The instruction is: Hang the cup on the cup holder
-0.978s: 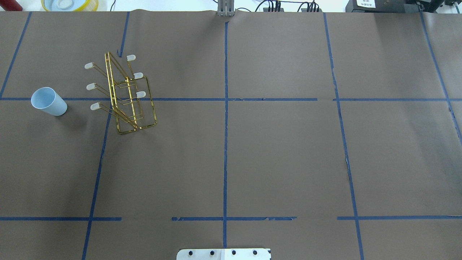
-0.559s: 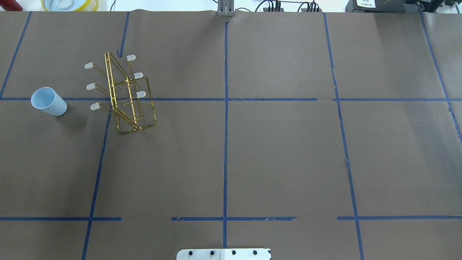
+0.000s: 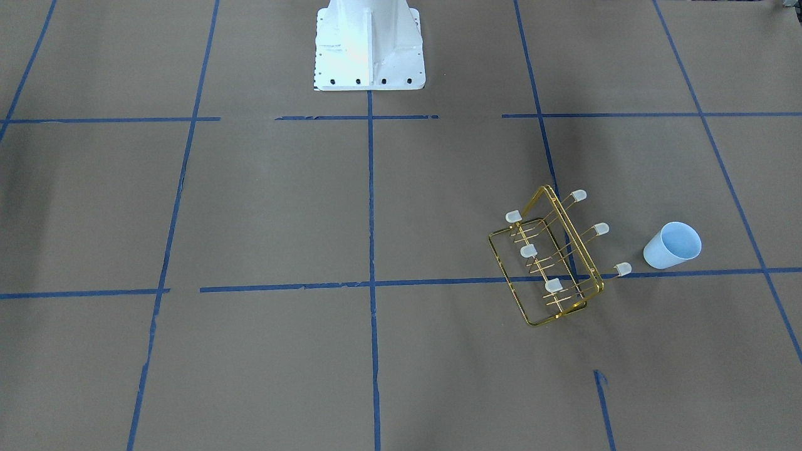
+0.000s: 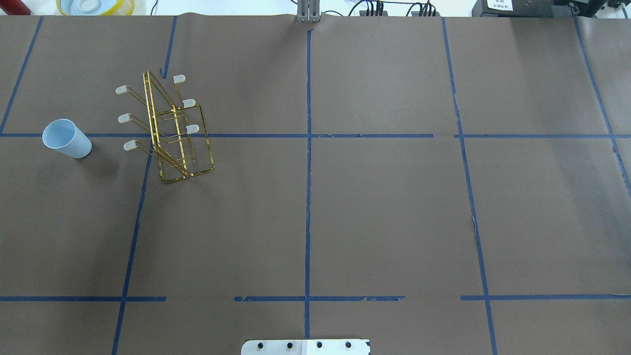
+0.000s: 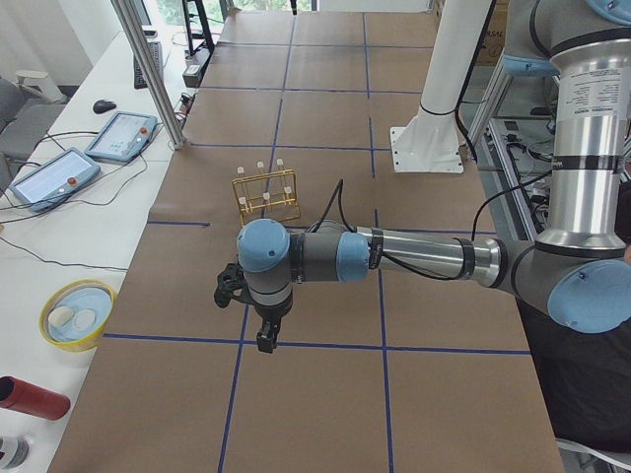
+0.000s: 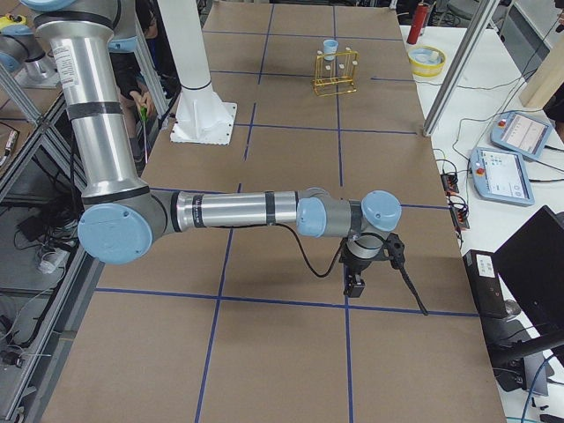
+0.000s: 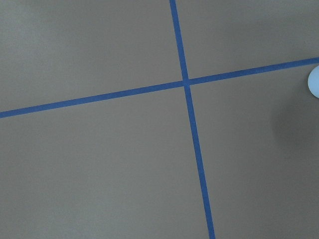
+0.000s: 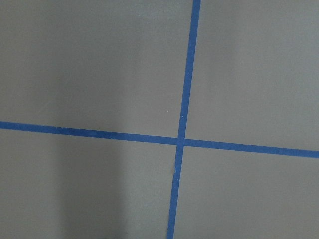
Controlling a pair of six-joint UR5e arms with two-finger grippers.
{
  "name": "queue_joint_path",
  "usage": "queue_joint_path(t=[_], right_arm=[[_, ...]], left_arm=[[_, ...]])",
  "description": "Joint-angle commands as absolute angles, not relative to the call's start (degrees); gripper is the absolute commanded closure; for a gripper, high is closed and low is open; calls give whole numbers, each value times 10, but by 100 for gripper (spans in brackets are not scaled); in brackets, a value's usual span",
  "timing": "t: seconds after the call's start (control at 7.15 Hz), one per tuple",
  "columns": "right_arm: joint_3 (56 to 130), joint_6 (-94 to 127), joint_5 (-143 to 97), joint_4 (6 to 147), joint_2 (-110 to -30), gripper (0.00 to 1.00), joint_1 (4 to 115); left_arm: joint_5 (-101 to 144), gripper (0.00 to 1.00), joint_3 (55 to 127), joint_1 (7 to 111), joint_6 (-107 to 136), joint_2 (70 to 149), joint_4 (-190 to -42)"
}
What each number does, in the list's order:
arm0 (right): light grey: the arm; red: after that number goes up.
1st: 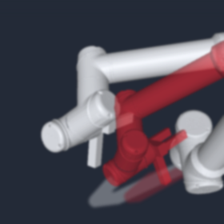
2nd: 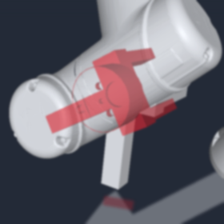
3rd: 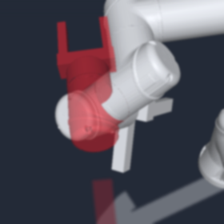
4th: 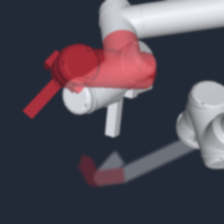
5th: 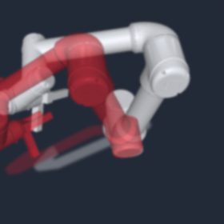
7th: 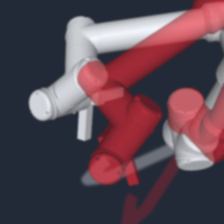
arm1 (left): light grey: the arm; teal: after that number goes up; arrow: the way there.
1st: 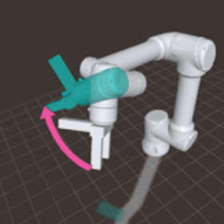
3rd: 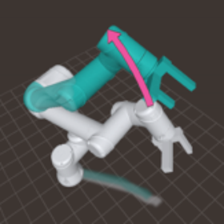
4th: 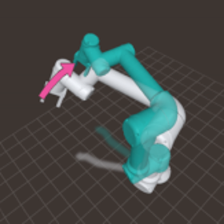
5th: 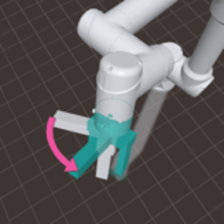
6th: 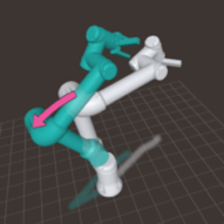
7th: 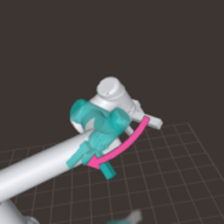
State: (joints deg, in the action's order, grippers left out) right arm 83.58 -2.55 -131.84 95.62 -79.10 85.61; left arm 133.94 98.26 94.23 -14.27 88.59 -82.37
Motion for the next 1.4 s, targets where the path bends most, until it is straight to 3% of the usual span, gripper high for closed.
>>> queue_joint_path(t=[0.0,0.42,0.84,1.26], right_arm=[[836,-25,-1318,956,-791,0,856],[836,-25,-1318,956,-791,0,856],[836,-25,-1318,956,-791,0,856],[836,-25,-1318,956,-791,0,856]], left_arm=[[1339,0,1001,942,-142,891,-824],[1343,0,986,942,-136,905,-849],[1329,0,984,933,-16,904,-970],[1325,0,1001,858,145,902,-1096]])
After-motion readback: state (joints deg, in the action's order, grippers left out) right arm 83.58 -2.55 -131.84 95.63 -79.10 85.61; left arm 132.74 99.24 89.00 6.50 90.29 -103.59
